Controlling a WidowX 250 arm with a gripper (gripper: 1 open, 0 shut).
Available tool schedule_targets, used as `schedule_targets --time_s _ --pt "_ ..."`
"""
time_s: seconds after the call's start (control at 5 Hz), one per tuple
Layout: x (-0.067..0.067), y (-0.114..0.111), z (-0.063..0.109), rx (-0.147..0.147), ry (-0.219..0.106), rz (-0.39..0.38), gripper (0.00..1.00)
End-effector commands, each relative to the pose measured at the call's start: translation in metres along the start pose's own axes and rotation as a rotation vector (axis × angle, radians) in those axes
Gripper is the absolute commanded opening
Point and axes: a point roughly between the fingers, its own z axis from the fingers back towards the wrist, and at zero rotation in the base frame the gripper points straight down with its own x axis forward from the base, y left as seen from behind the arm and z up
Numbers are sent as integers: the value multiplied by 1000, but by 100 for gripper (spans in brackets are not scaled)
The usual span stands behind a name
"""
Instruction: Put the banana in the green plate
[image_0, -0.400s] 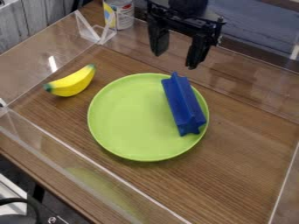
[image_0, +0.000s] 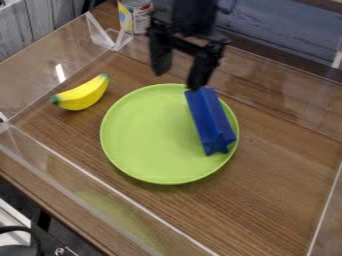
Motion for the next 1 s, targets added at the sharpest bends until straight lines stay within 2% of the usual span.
schedule_targets --time_s 0.0,0.2,0.4,0.6,0.8 --pt "-18 44 17 18 -102 -11 100" --pt "-28 82 16 28 -124 -13 100" --pt "-36 113 2 20 -134 0 100" --pt "-35 135 -20 13 -134 -1 100" --pt "-27 145 -41 6 -138 -16 100"
